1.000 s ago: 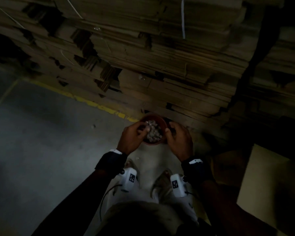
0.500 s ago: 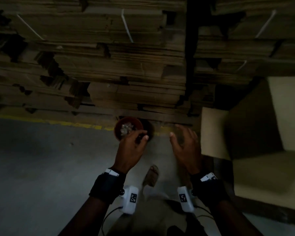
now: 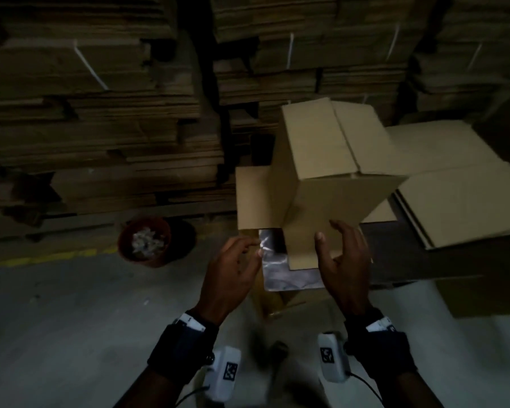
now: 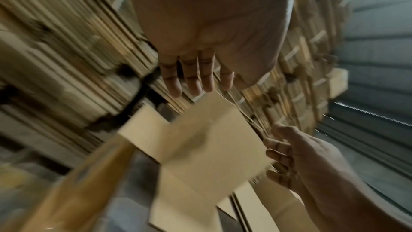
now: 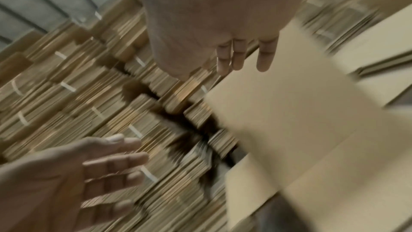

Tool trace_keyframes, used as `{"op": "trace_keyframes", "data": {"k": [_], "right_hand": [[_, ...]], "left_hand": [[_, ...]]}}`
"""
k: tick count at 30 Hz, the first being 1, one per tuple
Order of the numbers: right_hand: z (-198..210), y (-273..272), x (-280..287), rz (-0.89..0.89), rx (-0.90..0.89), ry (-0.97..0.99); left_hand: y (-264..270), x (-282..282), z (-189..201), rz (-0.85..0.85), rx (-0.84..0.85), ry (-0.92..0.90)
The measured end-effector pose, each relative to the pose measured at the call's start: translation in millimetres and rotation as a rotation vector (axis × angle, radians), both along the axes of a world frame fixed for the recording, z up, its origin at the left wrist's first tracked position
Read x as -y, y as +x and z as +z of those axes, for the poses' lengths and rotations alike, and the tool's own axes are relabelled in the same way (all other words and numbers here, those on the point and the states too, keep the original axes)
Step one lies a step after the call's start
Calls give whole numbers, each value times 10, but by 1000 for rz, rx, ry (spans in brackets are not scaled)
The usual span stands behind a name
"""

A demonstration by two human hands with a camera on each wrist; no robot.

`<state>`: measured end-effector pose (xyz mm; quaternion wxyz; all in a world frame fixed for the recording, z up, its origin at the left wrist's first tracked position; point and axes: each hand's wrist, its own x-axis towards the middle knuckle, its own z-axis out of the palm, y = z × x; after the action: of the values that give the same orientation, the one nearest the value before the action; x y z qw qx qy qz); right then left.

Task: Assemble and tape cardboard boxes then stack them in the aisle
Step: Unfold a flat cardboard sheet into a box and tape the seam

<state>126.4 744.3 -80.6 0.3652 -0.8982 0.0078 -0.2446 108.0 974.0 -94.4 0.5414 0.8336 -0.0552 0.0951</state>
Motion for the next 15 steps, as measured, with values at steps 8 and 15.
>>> {"op": "trace_keyframes", "data": {"k": [8, 15], "right_hand": [[53, 290, 1242, 33, 40, -2], [246, 738, 1871, 169, 2, -9]], "left_hand": [[246, 1236, 205, 56, 116, 98], [462, 1925, 362, 119, 152, 153]]}}
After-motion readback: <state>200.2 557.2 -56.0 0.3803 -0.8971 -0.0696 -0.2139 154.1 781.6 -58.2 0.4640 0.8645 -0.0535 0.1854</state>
